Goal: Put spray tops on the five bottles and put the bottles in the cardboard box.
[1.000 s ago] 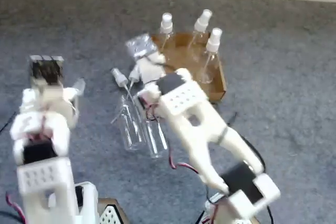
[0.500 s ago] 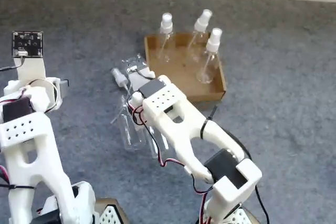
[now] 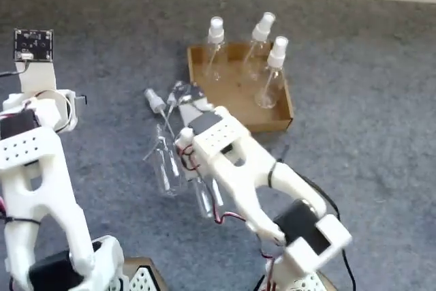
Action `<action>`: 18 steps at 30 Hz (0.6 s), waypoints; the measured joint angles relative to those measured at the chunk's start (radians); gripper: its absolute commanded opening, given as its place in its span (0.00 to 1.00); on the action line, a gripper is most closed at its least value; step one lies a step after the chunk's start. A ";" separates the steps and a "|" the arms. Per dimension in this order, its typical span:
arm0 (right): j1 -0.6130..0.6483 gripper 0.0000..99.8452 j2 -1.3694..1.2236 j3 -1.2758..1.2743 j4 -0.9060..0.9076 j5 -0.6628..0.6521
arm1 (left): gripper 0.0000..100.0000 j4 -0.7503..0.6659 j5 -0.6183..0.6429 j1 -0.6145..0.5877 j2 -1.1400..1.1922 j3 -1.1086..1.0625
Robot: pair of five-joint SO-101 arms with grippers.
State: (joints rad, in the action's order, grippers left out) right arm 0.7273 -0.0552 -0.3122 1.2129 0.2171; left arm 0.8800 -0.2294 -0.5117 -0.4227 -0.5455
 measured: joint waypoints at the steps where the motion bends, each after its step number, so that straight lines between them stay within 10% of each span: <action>1: -0.012 0.00 0.037 0.000 0.031 -0.032 | 0.25 0.000 0.000 0.000 0.021 0.018; 8: -0.213 0.00 0.387 0.000 0.292 -0.350 | 0.25 0.195 0.075 0.163 0.253 0.288; 18: -0.944 0.00 0.451 0.000 0.229 -0.740 | 0.25 0.284 0.333 0.399 0.701 0.730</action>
State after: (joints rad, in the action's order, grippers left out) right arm -0.2163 0.3959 -0.3122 1.4415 -0.5224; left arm 1.1638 0.1036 -0.1128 0.2785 0.1849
